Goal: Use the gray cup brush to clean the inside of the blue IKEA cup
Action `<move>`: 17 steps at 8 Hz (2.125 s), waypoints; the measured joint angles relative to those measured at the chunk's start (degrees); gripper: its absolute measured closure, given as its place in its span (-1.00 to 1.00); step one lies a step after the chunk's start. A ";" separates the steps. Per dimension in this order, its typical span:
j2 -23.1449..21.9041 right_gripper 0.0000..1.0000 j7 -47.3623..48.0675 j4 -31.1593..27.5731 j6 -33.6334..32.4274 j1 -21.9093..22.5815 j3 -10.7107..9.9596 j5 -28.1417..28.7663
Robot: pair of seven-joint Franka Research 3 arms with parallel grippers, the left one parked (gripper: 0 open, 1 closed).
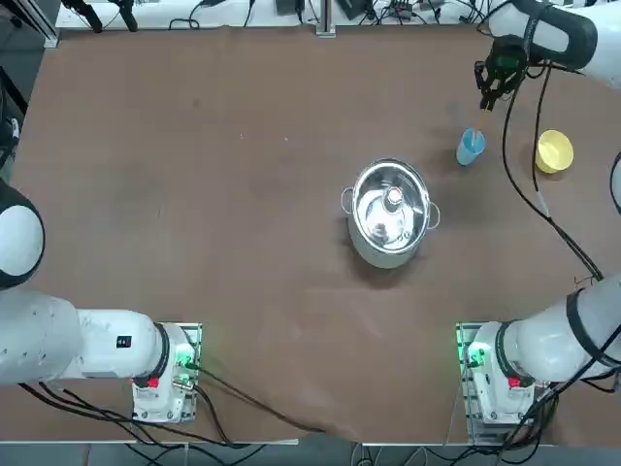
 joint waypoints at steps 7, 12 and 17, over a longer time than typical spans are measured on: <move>2.18 0.95 0.01 -4.00 4.60 -1.80 -0.14 -0.44; 3.85 0.95 0.84 -3.01 8.04 -2.72 0.13 -0.88; 4.75 0.95 7.15 -2.26 6.74 0.47 0.90 -0.86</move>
